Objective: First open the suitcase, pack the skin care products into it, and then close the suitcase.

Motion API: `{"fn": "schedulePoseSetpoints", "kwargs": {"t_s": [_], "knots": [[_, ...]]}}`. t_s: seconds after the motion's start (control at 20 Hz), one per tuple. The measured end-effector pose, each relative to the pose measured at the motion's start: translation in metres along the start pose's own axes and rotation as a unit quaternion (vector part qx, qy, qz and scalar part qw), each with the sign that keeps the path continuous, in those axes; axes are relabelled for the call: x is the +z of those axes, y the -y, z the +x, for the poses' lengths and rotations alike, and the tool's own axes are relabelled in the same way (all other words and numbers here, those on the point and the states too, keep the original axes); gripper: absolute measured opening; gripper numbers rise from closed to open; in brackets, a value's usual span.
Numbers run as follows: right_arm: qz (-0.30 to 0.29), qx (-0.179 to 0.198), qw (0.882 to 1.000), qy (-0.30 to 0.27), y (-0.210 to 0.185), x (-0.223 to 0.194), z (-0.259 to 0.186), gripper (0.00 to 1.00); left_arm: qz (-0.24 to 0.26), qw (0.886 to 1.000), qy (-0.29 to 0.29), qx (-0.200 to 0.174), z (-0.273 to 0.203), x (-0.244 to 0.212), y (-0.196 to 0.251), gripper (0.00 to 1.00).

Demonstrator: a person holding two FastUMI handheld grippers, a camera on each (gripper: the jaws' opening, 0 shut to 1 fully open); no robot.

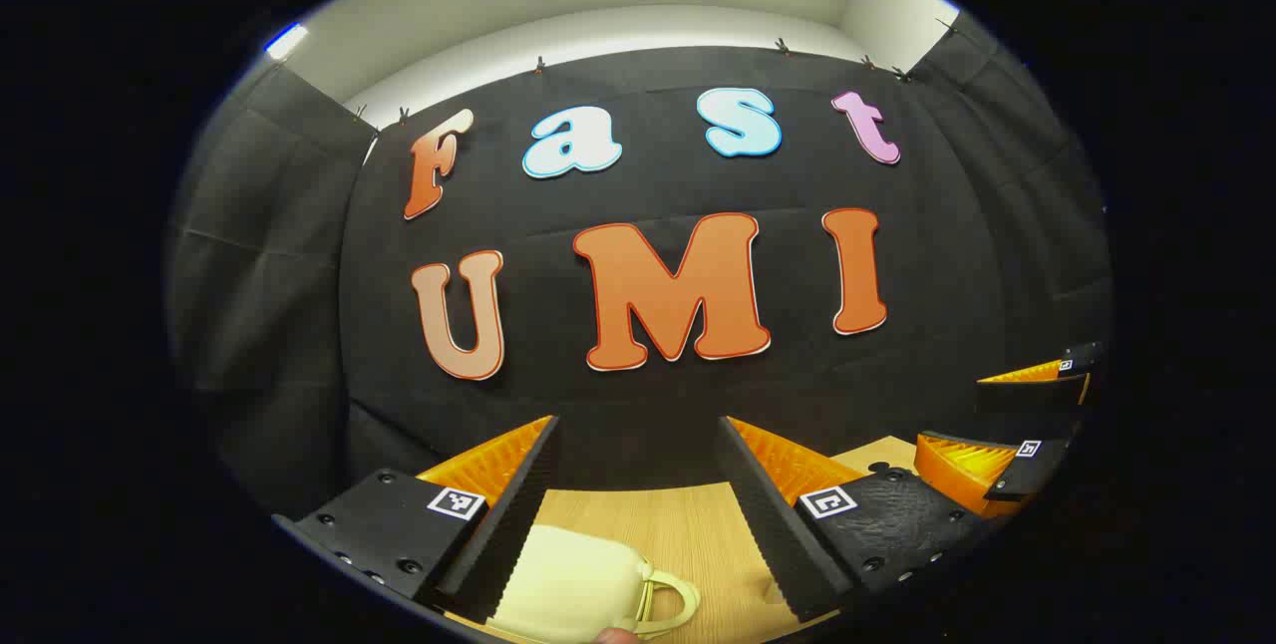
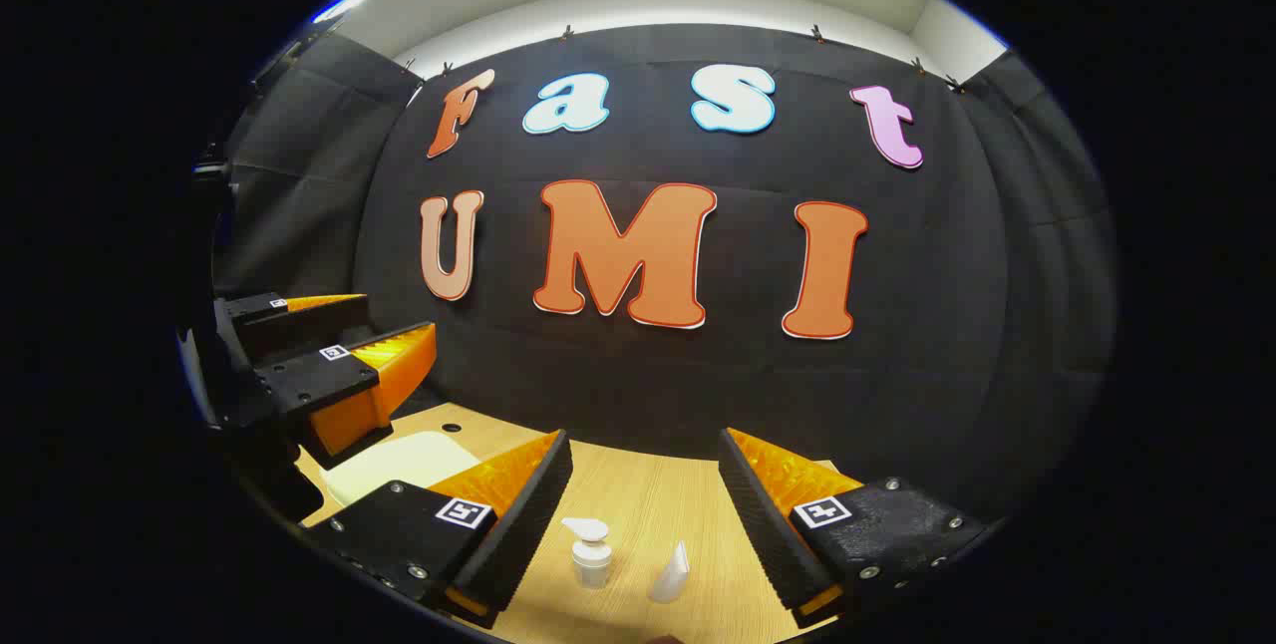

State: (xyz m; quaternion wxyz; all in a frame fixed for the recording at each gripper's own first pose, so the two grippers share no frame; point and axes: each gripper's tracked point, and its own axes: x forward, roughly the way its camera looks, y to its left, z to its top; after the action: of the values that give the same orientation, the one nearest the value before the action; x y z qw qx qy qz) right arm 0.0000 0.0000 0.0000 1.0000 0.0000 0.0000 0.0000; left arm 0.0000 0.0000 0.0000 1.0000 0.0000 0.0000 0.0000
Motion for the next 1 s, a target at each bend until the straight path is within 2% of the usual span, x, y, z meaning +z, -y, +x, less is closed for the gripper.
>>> {"fn": "schedulePoseSetpoints", "kwargs": {"t_s": [0.5, 1.0], "knots": [[-0.002, -0.018, 1.000, 0.001, 0.005, -0.002, -0.001, 0.95, 0.006, 1.000, -0.015, 0.004, 0.000, -0.012, -0.005, 1.00], [-0.005, -0.019, 1.000, -0.001, 0.012, -0.012, -0.003, 0.95, 0.046, 0.999, -0.024, -0.007, -0.001, -0.029, 0.001, 1.00]]}}
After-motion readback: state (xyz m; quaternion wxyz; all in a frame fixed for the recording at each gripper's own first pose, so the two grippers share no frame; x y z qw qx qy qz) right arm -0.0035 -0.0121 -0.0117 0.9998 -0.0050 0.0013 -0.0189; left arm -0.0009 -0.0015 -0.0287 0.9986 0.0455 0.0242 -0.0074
